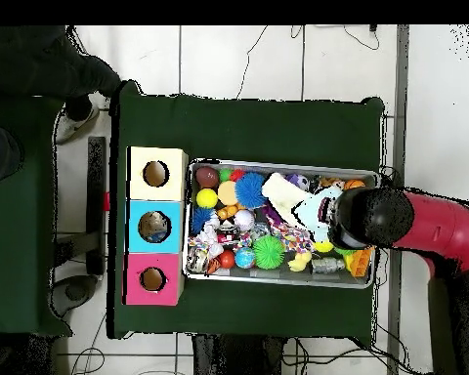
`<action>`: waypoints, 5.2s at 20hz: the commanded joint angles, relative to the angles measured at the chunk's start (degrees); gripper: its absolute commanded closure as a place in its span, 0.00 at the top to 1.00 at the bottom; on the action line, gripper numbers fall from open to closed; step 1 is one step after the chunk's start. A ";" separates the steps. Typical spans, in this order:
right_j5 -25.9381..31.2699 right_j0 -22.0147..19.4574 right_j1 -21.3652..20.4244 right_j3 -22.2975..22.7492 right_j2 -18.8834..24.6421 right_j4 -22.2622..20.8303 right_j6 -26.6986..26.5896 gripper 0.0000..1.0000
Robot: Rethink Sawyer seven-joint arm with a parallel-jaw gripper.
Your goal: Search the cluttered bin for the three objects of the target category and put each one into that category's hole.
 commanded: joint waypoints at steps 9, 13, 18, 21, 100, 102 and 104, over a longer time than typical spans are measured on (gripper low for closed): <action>2.36 -2.75 3.42 -3.81 7.44 -6.05 -20.38 0.00; 1.15 -3.16 3.27 -3.13 8.32 -6.81 -19.61 1.00; -0.19 -3.49 3.17 -2.31 8.95 -7.20 -18.71 1.00; 0.15 -2.97 3.08 -1.78 8.76 -7.69 -17.82 1.00; -29.71 14.85 24.30 2.15 -8.89 -3.26 6.47 1.00; -29.96 15.16 24.33 2.16 -9.18 -2.88 6.53 1.00; -30.05 15.39 23.95 2.53 -9.44 -2.51 6.65 1.00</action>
